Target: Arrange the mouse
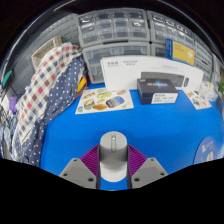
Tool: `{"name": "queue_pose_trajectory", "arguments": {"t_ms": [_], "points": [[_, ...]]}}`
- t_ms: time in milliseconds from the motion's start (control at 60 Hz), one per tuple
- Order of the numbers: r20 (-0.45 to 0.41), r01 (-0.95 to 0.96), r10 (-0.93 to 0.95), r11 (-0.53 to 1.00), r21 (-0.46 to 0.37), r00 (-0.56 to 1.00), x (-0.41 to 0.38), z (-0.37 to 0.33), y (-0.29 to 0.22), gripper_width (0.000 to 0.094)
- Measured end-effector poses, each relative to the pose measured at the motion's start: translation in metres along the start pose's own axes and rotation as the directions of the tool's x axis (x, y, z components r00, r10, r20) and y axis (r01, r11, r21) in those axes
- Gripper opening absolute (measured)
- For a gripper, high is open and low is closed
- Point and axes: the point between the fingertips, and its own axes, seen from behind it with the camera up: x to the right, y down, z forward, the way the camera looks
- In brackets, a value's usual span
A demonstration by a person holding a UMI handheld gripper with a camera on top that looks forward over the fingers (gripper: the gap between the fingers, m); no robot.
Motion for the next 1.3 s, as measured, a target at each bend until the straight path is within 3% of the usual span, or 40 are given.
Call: {"name": "queue_pose_trajectory", "arguments": {"t_ms": [133,317,467,533,683,850,1017,1300], "points": [[0.035,0.078,-0.083,0.991,0.108,0.996,0.027,-0.050,-0.056,0.0361],[-0.014,0.140,-0.142,0.944,0.298,0.990,0.112,-0.153,-0.137,0.0363],[-0.052,0.132,-0.122,0.922,0.363,0.991,0.197,-0.209,-0.150,0.0363],[-0.074,0.133,-0.115,0.931,0.339,0.991,0.235,-0.209,-0.132,0.0363],[-0.110,0.090,-0.071,0.978,0.188,0.991,0.303,-0.176,-0.051,0.0362],[-0.094,0.039,-0.035,0.999,0.038,0.995,0.322,-0.137,0.029,0.0361],[-0.089,0.023,-0.027,0.999,-0.040,0.996,0.324,-0.119,0.071,0.0365],[-0.118,0.038,-0.039,0.999,-0.009,0.992,0.323,-0.118,0.070,0.0451]]}}
